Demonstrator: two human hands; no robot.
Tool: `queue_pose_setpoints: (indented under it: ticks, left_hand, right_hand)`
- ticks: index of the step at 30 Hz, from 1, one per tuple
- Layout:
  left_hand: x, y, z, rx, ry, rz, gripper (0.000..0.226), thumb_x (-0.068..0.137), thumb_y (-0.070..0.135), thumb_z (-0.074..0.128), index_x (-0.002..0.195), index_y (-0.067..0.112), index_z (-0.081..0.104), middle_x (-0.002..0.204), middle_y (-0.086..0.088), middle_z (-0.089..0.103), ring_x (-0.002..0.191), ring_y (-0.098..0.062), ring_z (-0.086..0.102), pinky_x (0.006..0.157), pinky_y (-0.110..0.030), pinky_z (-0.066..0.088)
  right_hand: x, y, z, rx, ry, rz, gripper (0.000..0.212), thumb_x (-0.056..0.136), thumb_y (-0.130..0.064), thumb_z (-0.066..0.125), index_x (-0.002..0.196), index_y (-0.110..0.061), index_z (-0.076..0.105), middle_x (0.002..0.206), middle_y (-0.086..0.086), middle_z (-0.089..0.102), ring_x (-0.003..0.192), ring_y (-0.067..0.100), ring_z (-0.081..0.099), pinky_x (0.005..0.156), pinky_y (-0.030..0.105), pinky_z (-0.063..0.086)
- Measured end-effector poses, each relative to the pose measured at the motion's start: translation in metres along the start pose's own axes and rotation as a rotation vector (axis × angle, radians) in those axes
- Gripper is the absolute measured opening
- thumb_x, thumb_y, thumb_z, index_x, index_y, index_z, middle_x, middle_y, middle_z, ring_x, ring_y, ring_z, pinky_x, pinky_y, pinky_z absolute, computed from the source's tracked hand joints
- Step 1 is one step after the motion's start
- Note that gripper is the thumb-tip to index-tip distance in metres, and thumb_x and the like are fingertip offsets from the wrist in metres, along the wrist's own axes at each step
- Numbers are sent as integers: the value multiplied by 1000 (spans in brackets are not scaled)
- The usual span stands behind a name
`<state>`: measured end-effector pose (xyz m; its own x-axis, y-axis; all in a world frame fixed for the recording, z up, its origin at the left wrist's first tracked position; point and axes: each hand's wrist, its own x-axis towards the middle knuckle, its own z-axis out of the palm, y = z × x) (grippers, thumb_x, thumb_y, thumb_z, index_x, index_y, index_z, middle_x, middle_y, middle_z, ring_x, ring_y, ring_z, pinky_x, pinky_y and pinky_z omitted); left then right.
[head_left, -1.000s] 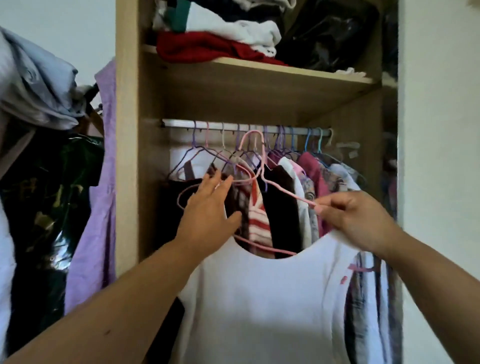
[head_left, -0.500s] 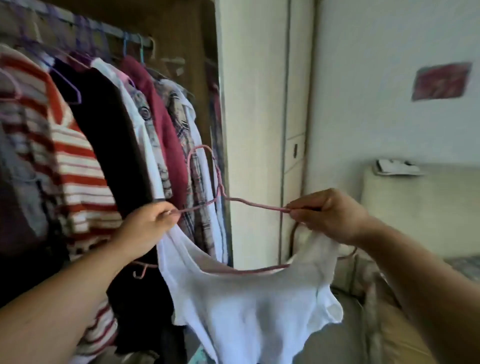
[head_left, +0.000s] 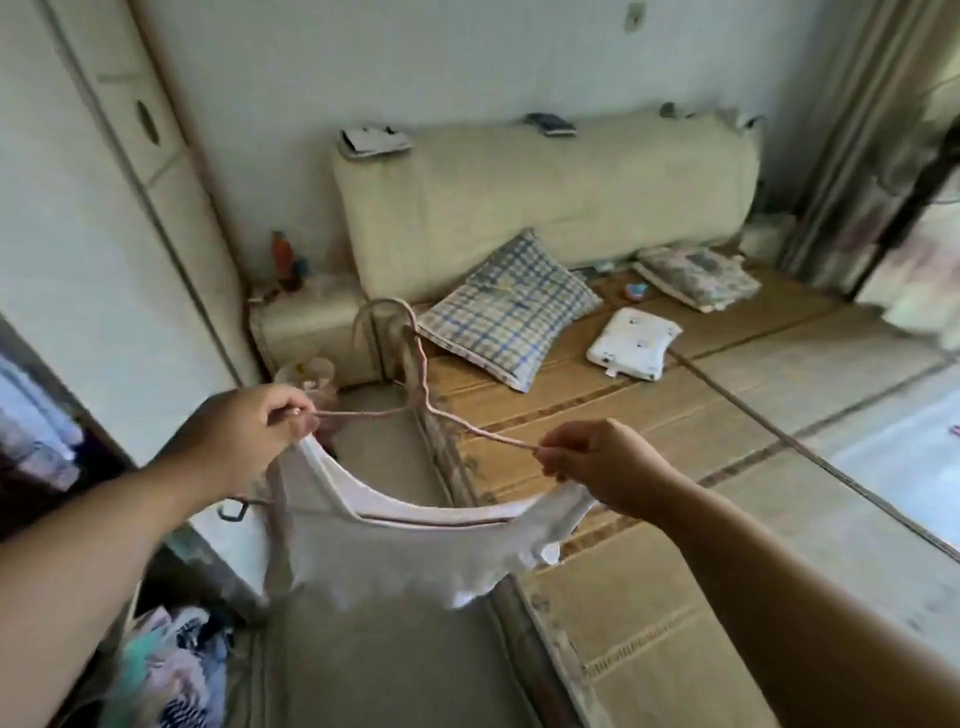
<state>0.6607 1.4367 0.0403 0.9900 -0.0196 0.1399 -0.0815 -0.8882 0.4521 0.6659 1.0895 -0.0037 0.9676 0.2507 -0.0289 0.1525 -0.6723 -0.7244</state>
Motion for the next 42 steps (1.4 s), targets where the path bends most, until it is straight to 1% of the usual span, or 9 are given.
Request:
queue_pose_setpoints:
  ticks: [3, 6, 11, 18, 22, 29, 34, 37, 42]
  left_hand:
    - [10, 43, 64, 11, -199, 107, 21, 85, 21, 68, 73, 37, 60, 71, 18, 60, 69, 3, 54, 58, -14, 36]
    - [19, 100, 138, 49, -399, 250, 20, 85, 20, 67, 74, 35, 59, 76, 11, 63, 74, -11, 57, 61, -21, 37]
    - [7, 217, 251, 72, -651, 431, 11, 90, 32, 59, 79, 35, 58, 84, 11, 62, 84, -14, 57, 69, -28, 42]
    - [-44, 352, 367, -21, -956, 545, 8, 90, 40, 54, 87, 34, 59, 88, 11, 60, 81, -5, 54, 60, -21, 39]
    - [-61, 401, 437, 23, -1016, 549, 9, 94, 32, 49, 92, 32, 58, 92, 9, 59, 84, -9, 57, 76, -31, 54]
    - [-78, 430, 552, 166, -1026, 489, 10, 95, 29, 49, 89, 33, 57, 86, 9, 58, 78, -8, 56, 65, -25, 49]
    - [-86, 436, 620, 269, -1027, 506, 13, 96, 28, 47, 96, 31, 60, 93, 6, 59, 84, -15, 56, 77, -35, 52]
    - [-85, 434, 650, 296, -1010, 491, 16, 96, 27, 43, 93, 32, 58, 95, 3, 59, 86, -19, 56, 80, -39, 52]
    - [-82, 439, 661, 217, -955, 506, 42, 97, 32, 45, 138, 36, 41, 136, 1, 44, 123, -21, 44, 102, -43, 41]
  right_hand:
    - [-66, 62, -2, 60, -2, 199, 20, 86, -33, 64, 67, -39, 64, 64, -19, 67, 57, -5, 58, 53, 10, 44]
    - [-137, 117, -14, 120, 26, 413, 15, 88, -38, 61, 74, -42, 63, 68, -22, 66, 61, -12, 60, 48, 3, 39]
    - [-245, 190, -65, 221, 131, 722, 7, 85, -39, 62, 81, -38, 68, 78, -16, 70, 72, -2, 65, 61, 12, 46]
    - [-362, 289, -127, 316, 362, 970, 6, 82, -27, 68, 84, -24, 72, 80, -7, 72, 82, 9, 67, 66, 18, 48]
    - [-396, 353, -122, 294, 444, 1049, 7, 85, -27, 66, 81, -29, 71, 82, -7, 72, 85, 11, 66, 79, 29, 50]
    - [-406, 464, -77, 196, 339, 1196, 15, 91, -32, 56, 101, -26, 65, 87, -13, 62, 82, 4, 56, 62, 16, 42]
    - [-397, 533, -45, 157, 310, 1304, 24, 95, -30, 50, 111, -17, 62, 96, -3, 61, 89, 14, 58, 81, 32, 51]
    - [-388, 566, -33, 136, 331, 1306, 28, 95, -30, 49, 114, -14, 61, 104, 2, 65, 90, 15, 58, 79, 30, 50]
    - [-376, 578, -32, 152, 401, 1280, 40, 92, -31, 55, 129, -16, 52, 128, 5, 59, 112, 21, 57, 94, 37, 49]
